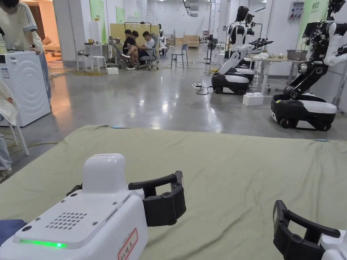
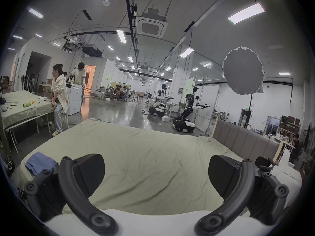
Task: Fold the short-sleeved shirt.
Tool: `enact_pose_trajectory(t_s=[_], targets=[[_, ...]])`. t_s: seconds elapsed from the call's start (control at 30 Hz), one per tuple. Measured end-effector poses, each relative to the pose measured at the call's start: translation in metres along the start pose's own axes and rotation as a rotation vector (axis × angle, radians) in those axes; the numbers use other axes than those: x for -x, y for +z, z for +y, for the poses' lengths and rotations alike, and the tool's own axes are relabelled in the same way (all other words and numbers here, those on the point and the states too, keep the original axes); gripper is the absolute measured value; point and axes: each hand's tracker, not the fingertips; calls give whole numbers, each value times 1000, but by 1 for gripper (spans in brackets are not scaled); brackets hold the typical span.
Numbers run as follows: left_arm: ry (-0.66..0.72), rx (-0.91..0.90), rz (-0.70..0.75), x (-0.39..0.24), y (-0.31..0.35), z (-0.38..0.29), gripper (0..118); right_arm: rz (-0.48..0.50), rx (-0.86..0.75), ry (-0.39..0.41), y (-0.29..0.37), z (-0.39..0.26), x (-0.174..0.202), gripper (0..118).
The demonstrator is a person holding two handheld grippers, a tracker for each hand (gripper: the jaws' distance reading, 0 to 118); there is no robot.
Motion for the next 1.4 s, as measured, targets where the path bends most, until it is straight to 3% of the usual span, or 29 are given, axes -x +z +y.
enact_pose_trajectory(t_s=[1.1,1.4], targets=[[-31,-34,71,-2,4,1,118,4,7,8,0,0,0,118],[-17,-12,72,1,0,2,118,28,13,-25,2,1,-2,118]])
